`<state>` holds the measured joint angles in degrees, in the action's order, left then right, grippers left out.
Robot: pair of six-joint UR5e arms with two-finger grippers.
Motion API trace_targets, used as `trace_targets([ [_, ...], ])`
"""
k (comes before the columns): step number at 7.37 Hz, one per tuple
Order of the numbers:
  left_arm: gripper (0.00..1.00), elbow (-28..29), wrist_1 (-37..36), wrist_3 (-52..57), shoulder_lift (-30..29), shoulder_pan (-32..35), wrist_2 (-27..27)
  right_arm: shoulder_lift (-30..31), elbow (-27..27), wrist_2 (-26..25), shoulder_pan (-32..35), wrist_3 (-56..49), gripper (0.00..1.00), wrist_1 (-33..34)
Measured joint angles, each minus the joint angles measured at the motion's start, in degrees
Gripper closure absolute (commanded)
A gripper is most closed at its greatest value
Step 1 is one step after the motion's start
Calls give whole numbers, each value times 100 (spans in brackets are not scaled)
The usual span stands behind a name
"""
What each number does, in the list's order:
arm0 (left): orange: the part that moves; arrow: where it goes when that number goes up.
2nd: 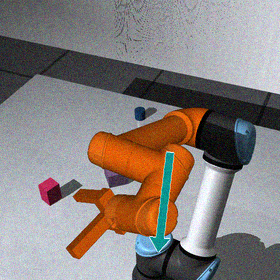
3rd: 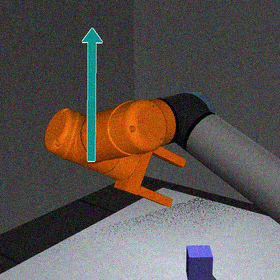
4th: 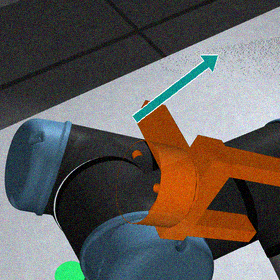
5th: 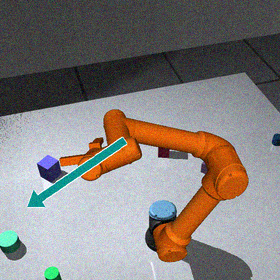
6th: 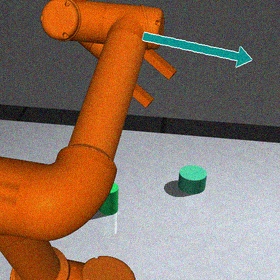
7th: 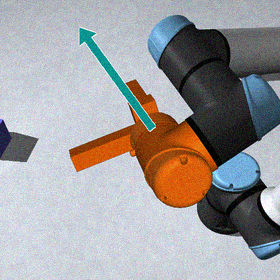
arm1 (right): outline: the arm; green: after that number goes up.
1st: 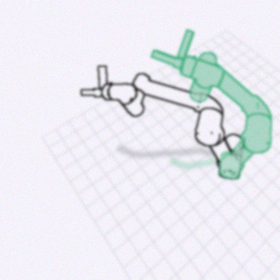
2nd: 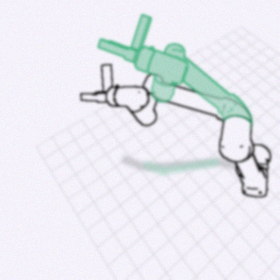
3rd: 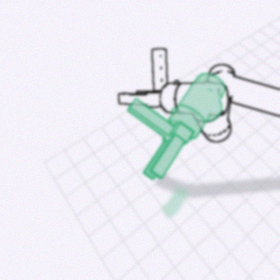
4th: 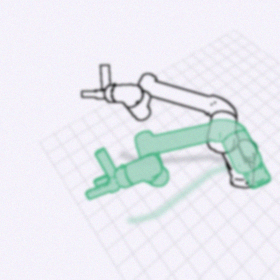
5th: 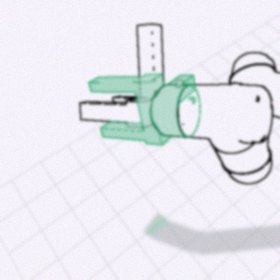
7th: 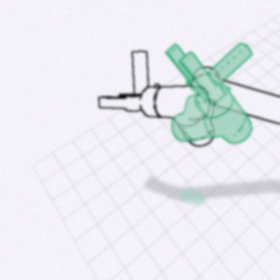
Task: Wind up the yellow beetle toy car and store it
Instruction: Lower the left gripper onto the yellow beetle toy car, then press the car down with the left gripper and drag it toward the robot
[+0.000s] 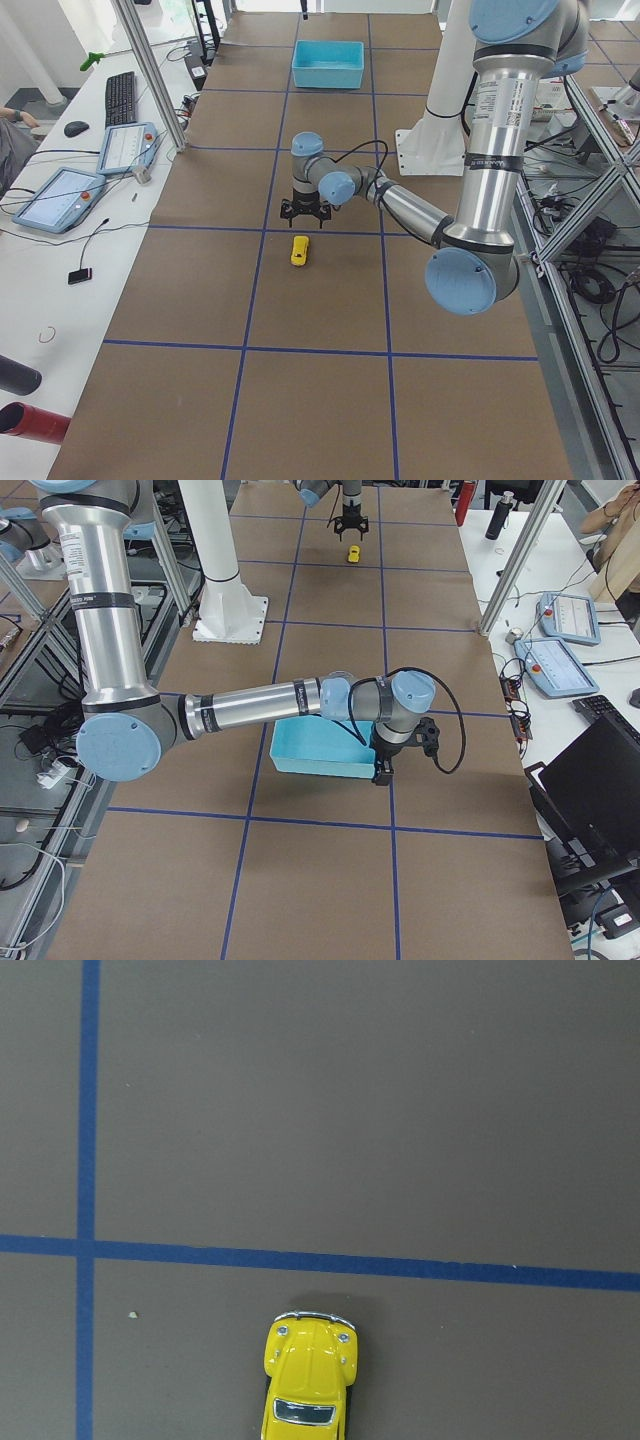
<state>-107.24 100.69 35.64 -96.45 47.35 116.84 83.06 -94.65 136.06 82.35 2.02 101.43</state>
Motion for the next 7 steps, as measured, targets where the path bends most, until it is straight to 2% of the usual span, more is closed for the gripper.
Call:
trace_targets([
  [7, 0, 1198, 656, -40, -418, 204, 475, -15, -19, 0, -8, 0, 1, 0],
])
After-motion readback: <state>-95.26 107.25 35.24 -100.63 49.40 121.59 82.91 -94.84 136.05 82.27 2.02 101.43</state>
